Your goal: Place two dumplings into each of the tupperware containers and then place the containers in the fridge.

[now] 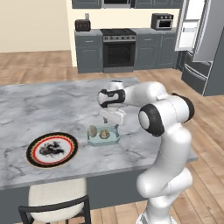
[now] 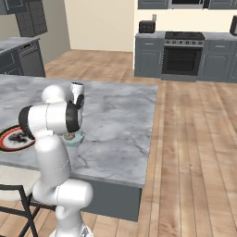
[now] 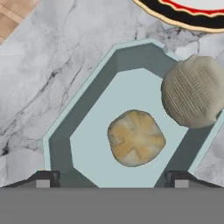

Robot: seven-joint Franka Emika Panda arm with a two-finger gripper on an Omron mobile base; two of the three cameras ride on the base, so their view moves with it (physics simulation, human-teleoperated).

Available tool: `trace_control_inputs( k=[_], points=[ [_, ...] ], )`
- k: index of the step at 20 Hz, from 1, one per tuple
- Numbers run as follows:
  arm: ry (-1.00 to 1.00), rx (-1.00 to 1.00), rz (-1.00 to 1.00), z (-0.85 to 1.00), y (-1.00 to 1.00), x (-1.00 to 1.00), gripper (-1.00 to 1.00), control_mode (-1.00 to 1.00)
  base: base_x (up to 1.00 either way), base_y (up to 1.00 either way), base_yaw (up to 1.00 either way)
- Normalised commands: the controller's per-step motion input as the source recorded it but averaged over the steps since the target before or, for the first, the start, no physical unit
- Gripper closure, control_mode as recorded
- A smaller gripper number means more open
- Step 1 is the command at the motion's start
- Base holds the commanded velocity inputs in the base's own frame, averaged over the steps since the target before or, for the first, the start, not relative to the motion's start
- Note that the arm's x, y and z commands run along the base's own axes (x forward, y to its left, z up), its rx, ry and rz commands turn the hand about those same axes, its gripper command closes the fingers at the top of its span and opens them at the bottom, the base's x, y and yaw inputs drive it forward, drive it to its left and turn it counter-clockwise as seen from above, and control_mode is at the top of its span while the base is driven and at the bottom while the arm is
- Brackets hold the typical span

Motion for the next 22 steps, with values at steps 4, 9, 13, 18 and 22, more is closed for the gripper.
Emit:
trace_control_inputs(
  k=[4,9,13,18,22],
  points=[
    [0.0,0.02,0.01,0.05,-0.91,-0.39,-1.0,-1.0,0.0,0.0,0.0],
    [-0.01,0.04,0.2,0.0,-0.54,-0.06,-1.0,-1.0,0.0,0.0,0.0],
    [-0.13,0.07,0.33,0.0,-0.02,-0.23,-1.0,-1.0,0.0,0.0,0.0],
    [-0.18,0.01,0.3,-0.02,0.04,-0.43,-1.0,-1.0,0.0,0.0,0.0],
    [-0.05,0.0,0.2,-0.07,0.09,0.07,-1.0,-1.0,0.0,0.0,0.0]
  ],
)
